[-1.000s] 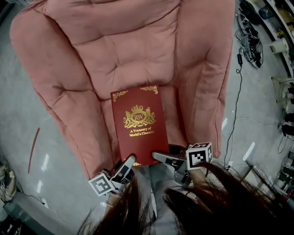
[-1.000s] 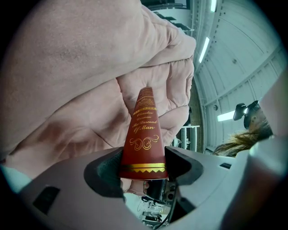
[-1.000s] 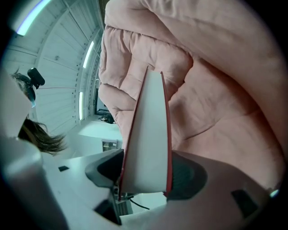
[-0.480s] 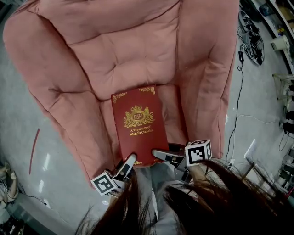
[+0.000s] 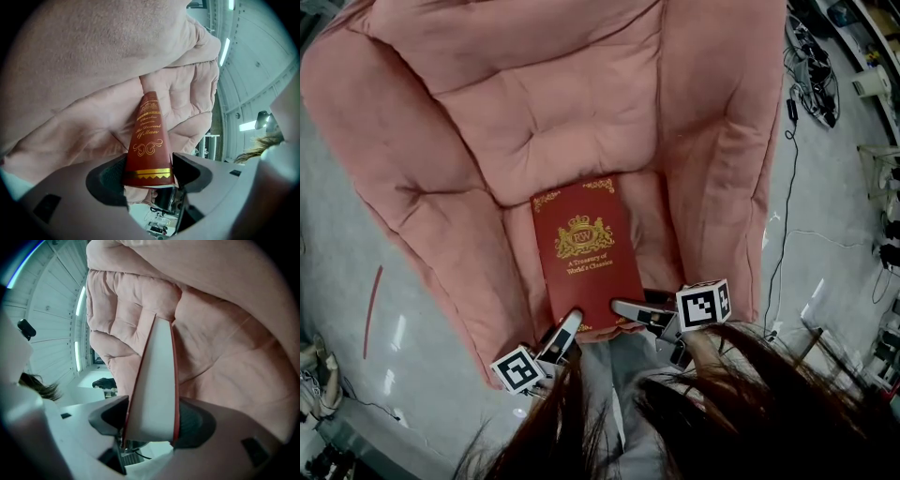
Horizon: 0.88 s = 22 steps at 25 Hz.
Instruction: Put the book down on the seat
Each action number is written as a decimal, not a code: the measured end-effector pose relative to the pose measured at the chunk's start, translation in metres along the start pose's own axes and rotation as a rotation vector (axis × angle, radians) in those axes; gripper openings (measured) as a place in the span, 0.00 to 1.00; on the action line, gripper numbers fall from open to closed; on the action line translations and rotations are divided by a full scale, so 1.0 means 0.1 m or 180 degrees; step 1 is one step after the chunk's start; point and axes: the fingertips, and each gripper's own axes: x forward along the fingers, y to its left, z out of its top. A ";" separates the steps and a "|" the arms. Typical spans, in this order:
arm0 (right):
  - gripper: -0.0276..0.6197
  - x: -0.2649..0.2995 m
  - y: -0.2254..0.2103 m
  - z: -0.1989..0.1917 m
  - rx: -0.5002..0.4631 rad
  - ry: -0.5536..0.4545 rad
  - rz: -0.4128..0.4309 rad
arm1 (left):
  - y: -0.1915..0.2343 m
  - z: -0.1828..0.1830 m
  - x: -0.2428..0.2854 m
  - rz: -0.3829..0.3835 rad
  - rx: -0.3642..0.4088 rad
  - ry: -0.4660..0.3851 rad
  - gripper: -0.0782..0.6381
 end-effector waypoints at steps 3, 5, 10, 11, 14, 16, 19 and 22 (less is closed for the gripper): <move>0.50 0.00 -0.07 -0.01 0.0007 -0.0008 -0.0040 | 0.04 -0.02 0.01 0.0061 -0.0001 0.0014 0.51; 0.50 0.00 -0.09 -0.02 0.0008 0.0004 -0.0044 | 0.06 -0.02 0.02 0.0094 0.0018 0.0034 0.51; 0.50 0.03 -0.15 -0.03 -0.0003 0.0045 -0.0099 | 0.12 -0.03 0.05 0.0150 0.0052 0.0055 0.52; 0.50 0.04 -0.17 -0.04 -0.0005 0.0051 -0.0109 | 0.14 -0.03 0.05 0.0178 0.0066 0.0059 0.53; 0.50 0.06 -0.20 -0.04 -0.0006 0.0071 -0.0140 | 0.18 -0.01 0.06 0.0232 0.0228 0.0088 0.54; 0.51 0.07 -0.22 -0.04 -0.0007 0.0085 -0.0163 | 0.21 -0.01 0.06 0.0306 0.0278 0.0103 0.54; 0.51 0.09 -0.26 -0.05 -0.0032 0.0113 -0.0214 | 0.26 0.00 0.05 0.0440 0.0358 0.0127 0.56; 0.51 0.10 -0.31 -0.04 -0.0124 0.0143 -0.0310 | 0.26 0.02 0.09 0.0490 0.0593 0.0172 0.57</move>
